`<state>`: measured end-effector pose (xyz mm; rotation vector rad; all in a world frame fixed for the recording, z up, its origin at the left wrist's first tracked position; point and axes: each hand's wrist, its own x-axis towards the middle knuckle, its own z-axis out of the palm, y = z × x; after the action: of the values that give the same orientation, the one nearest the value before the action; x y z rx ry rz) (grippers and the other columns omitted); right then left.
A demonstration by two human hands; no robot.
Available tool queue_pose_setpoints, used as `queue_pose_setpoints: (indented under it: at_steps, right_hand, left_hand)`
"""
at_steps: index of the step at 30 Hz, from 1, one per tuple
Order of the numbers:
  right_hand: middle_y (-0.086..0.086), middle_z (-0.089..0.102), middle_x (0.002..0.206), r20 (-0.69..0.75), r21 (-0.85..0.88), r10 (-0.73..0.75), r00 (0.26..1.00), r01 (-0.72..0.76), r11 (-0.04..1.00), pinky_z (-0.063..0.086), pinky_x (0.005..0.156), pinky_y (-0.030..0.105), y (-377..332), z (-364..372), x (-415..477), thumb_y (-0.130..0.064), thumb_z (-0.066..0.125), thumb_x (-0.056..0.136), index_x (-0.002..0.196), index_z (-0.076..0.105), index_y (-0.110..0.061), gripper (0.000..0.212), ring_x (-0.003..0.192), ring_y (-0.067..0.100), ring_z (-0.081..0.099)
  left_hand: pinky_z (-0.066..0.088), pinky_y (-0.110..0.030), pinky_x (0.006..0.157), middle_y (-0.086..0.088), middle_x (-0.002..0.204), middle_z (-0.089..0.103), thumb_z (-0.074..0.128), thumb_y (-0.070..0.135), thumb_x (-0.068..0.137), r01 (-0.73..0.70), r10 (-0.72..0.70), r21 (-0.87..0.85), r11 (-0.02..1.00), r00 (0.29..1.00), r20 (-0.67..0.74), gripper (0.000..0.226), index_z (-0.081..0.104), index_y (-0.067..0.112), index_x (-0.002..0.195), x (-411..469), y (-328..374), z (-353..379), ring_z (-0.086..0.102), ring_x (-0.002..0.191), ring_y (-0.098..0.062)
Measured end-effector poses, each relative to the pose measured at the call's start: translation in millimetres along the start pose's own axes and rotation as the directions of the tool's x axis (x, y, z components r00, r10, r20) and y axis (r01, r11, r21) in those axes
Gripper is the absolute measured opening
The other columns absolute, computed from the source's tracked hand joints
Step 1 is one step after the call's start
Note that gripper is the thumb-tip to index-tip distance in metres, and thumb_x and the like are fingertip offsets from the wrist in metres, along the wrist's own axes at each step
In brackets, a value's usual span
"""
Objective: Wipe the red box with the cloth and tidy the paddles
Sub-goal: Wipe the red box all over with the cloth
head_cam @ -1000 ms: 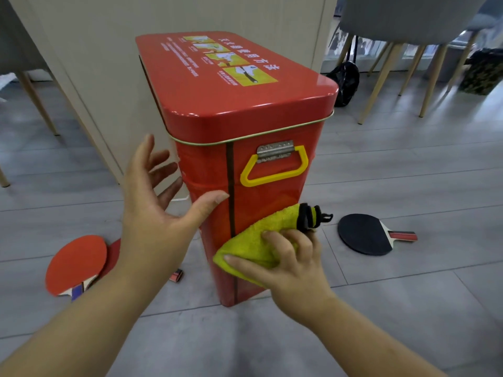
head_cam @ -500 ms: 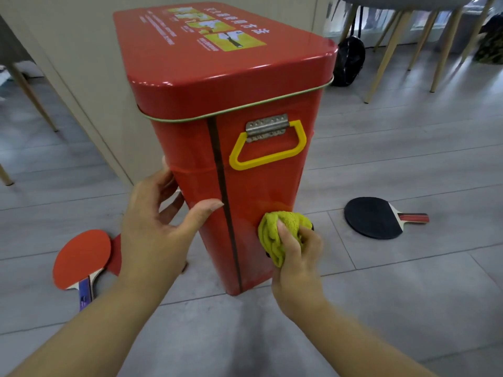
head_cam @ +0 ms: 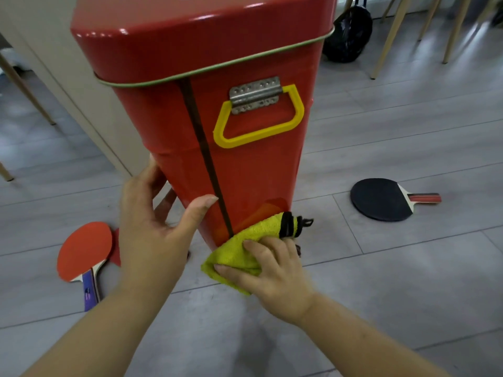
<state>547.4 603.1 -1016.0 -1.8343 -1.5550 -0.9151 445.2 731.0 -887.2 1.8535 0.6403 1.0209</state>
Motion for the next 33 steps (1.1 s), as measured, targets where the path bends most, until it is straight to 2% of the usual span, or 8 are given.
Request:
queue_pose_setpoints:
  at_steps: [7, 11, 14, 21, 24, 28, 31, 33]
  right_hand:
    - [0.0, 0.039, 0.116, -0.029, -0.104, 0.14, 0.99, -0.142, 0.984, 0.037, 0.086, 0.046, 44.3, -7.5, -5.2, -0.055, 0.067, 0.078, 0.118, 0.053, -0.06, 0.043, 0.106, 0.028, 0.041]
    - [0.008, 0.033, 0.124, 0.031, 0.097, 0.285, 0.958, -0.286, 0.953, 0.04, 0.095, 0.052, 43.7, -0.2, -21.9, -0.035, 0.072, 0.079, 0.127, 0.049, -0.049, 0.055, 0.116, 0.038, 0.04]
    - [0.012, 0.028, 0.126, 0.084, 0.247, 0.401, 0.912, -0.409, 0.879, 0.042, 0.096, 0.045, 36.6, 7.6, -37.6, -0.022, 0.067, 0.082, 0.133, 0.042, -0.045, 0.061, 0.12, 0.033, 0.035]
    - [0.009, 0.024, 0.126, 0.153, 0.292, 0.537, 0.83, -0.557, 0.778, 0.037, 0.097, 0.047, -2.8, 19.6, -39.9, -0.016, 0.075, 0.069, 0.137, 0.027, -0.043, 0.088, 0.113, 0.032, 0.029]
    - [0.012, 0.027, 0.123, 0.189, 0.301, 0.433, 0.881, -0.472, 0.829, 0.039, 0.095, 0.053, -19.7, 23.5, -41.2, -0.021, 0.068, 0.074, 0.139, 0.027, -0.038, 0.079, 0.106, 0.035, 0.032]
    - [0.013, 0.033, 0.118, 0.285, 0.159, 0.151, 0.946, -0.202, 0.966, 0.046, 0.086, 0.054, -26.3, 38.6, -50.5, -0.022, 0.058, 0.073, 0.131, 0.042, -0.042, 0.064, 0.101, 0.036, 0.035]
    - [0.01, 0.037, 0.116, 0.202, 0.052, 0.1, 0.974, -0.112, 0.992, 0.046, 0.081, 0.05, -21.0, 48.4, -58.3, -0.023, 0.048, 0.087, 0.125, 0.05, -0.045, 0.044, 0.101, 0.034, 0.039]
    - [0.008, 0.038, 0.116, 0.146, 0.033, 0.102, 0.984, -0.108, 0.994, 0.044, 0.082, 0.05, -14.6, 48.6, -60.9, -0.029, 0.054, 0.089, 0.121, 0.054, -0.046, 0.036, 0.102, 0.033, 0.039]
  left_hand:
    - [0.046, -0.021, 0.097, 0.001, 0.128, 0.048, 0.069, 0.05, 0.07, 0.034, -0.034, -0.006, 0.999, 0.997, -0.074, 0.073, 0.044, 0.018, 0.13, -17.4, -11.3, 13.7, 0.05, 0.121, -0.002]
    - [0.046, -0.012, 0.091, 0.009, 0.127, 0.048, 0.069, 0.051, 0.069, 0.058, -0.057, 0.014, 0.998, 0.994, -0.088, 0.073, 0.043, 0.022, 0.13, -19.3, -14.5, 13.7, 0.05, 0.118, 0.004]
    - [0.05, -0.019, 0.092, 0.004, 0.127, 0.054, 0.069, 0.052, 0.066, 0.108, -0.106, 0.017, 0.994, 0.99, -0.096, 0.07, 0.045, 0.026, 0.126, -22.8, -18.7, 15.0, 0.055, 0.115, -0.002]
    - [0.048, -0.021, 0.095, -0.002, 0.13, 0.054, 0.074, 0.045, 0.073, 0.129, -0.131, -0.027, 0.991, 0.982, -0.133, 0.068, 0.046, 0.017, 0.128, -30.4, -22.7, 23.9, 0.054, 0.119, -0.007]
    - [0.047, -0.02, 0.095, -0.005, 0.129, 0.055, 0.07, 0.04, 0.073, 0.131, -0.138, -0.063, 0.989, 0.982, -0.129, 0.065, 0.046, 0.015, 0.128, -29.9, -22.3, 23.2, 0.054, 0.119, -0.01]
    - [0.047, -0.018, 0.093, -0.002, 0.129, 0.055, 0.071, 0.031, 0.075, 0.126, -0.139, -0.097, 0.987, 0.981, -0.132, 0.066, 0.044, 0.011, 0.131, -30.7, -18.0, 25.8, 0.054, 0.119, -0.01]
    - [0.047, -0.015, 0.092, -0.003, 0.132, 0.052, 0.07, 0.026, 0.074, 0.131, -0.14, -0.081, 0.988, 0.983, -0.116, 0.069, 0.041, 0.01, 0.135, -33.2, -18.9, 26.6, 0.053, 0.12, -0.009]
    - [0.047, -0.015, 0.092, 0.0, 0.132, 0.051, 0.072, 0.02, 0.074, 0.155, -0.16, -0.062, 0.986, 0.983, -0.092, 0.07, 0.04, 0.013, 0.137, -37.4, -22.9, 27.3, 0.053, 0.12, -0.007]
